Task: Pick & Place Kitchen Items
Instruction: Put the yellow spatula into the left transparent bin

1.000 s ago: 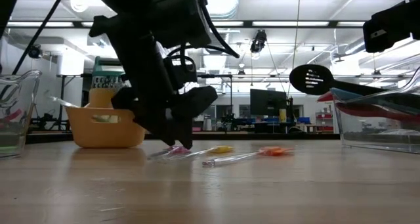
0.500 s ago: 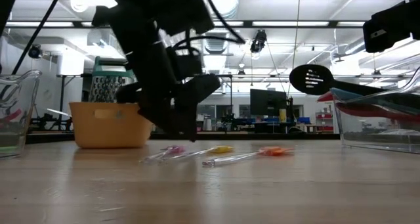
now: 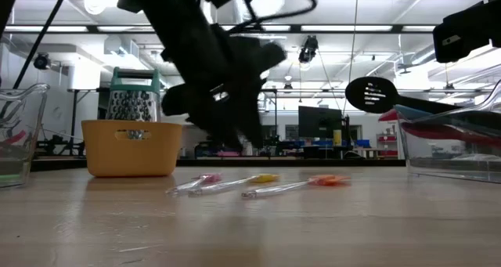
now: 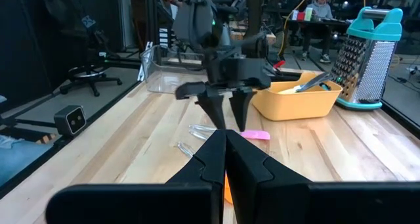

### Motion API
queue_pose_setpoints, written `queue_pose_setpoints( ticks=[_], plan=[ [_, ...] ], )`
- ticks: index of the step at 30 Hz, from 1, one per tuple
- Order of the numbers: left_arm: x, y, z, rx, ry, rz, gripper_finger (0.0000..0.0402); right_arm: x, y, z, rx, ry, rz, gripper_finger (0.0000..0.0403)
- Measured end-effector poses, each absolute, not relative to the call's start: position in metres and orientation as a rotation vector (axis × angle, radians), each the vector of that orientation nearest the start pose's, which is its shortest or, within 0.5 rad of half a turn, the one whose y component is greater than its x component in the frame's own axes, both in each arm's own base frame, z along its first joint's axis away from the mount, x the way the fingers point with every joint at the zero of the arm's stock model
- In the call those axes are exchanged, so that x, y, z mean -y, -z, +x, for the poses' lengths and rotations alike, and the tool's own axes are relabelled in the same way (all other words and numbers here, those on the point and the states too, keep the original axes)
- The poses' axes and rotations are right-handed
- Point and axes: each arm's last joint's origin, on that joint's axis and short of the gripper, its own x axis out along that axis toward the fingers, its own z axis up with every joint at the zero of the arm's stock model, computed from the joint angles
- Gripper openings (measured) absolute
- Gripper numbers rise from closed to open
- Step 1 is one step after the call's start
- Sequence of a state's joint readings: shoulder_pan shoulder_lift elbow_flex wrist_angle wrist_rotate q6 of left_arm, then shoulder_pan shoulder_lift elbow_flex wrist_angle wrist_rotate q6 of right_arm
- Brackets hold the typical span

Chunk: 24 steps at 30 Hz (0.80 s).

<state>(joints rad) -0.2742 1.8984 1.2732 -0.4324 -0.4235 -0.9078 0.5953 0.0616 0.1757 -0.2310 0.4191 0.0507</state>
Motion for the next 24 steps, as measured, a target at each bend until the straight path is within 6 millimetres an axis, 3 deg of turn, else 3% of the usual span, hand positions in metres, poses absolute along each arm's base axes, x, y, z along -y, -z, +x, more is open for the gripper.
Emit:
queue_pose_setpoints(
  ticks=[4, 12, 18, 24],
  plan=[
    [0.095, -0.176, 0.379, -0.801, -0.523, -0.459, 0.02, -0.039, -0.196, 0.078, -0.107, -0.173, -0.006, 0.0008],
    [0.075, -0.162, 0.388, -0.797, -0.584, -0.401, 0.02, -0.039, -0.196, 0.078, -0.107, -0.173, -0.006, 0.0008],
    [0.072, -0.154, 0.399, -0.743, -0.541, -0.345, 0.02, -0.039, -0.196, 0.078, -0.106, -0.173, -0.007, 0.0008],
    [0.067, -0.139, 0.399, -0.8, -0.576, -0.309, 0.02, -0.039, -0.196, 0.078, -0.106, -0.173, -0.007, 0.0008]
  ],
)
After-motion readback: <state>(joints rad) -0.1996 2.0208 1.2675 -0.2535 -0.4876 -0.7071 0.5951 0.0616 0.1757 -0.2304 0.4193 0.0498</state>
